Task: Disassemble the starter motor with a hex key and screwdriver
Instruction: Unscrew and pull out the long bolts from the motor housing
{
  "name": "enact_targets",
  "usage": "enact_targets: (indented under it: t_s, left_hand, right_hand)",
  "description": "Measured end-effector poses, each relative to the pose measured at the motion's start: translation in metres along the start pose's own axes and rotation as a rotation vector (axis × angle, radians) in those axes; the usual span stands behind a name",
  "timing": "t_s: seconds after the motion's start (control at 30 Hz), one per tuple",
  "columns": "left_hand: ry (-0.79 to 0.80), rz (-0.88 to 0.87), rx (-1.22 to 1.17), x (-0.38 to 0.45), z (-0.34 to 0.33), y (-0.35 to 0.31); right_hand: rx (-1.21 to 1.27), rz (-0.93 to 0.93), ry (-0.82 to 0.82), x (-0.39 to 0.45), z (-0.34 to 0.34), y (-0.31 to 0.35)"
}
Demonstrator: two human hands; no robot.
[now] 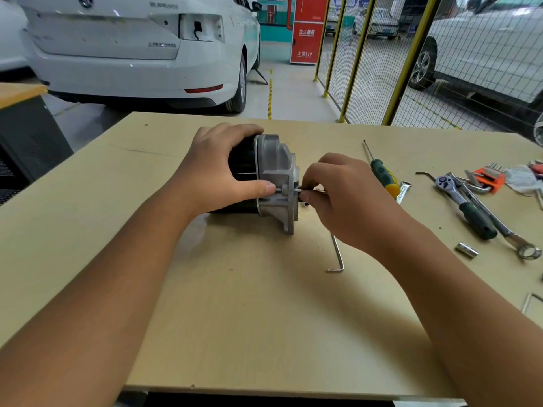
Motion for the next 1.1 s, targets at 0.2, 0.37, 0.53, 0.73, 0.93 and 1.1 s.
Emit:
enact_targets:
  t_s: [0.2,0.37,0.53,0.73,0.93,1.1]
  left_hand:
    - [-0.003,0.003,-0.019,-0.0001,-0.0010,0.0027]
    - [-0.025,-0.002,-0.033,0.0000,-0.0012,0.0017]
    - [-0.025,-0.005,-0.031,0.0001,-0.0007,0.0014]
    - [-0.020,-0.004,-0.036,-0.0009,-0.0012,0.0006]
    - [-0.026,-0.014,-0.061,-0.0011,-0.0026,0.0023]
    - [-0.024,-0.037,-0.003,-0.0001,-0.0008,-0.0009]
  right_hand:
    - [-0.029,0.012,0.044,-0.0028,-0.0010,-0.0012]
    - [-0.013,0.001,0.034,-0.0023,-0.0017,-0.0044]
    - [0.026,-0.007,0.007,-0.0022,-0.0017,-0.0038]
    - [-0.139,0.040,-0.003,-0.0019,0.0009,0.0041]
    - [-0.055,0.042,0.007,0.0009,-0.0042,-0.0002]
    - [0.034,0.039,-0.025,0.0015,-0.0011,-0.0022]
Point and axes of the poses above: each hand's wrist, its own x-axis towards the middle knuckle, its own z-axis out of the back of the hand, y = z × x, the point moved 7 cm from there along x, towards the middle knuckle, and after that the axes turned 6 degrees about -y, right-handed, at the moved point
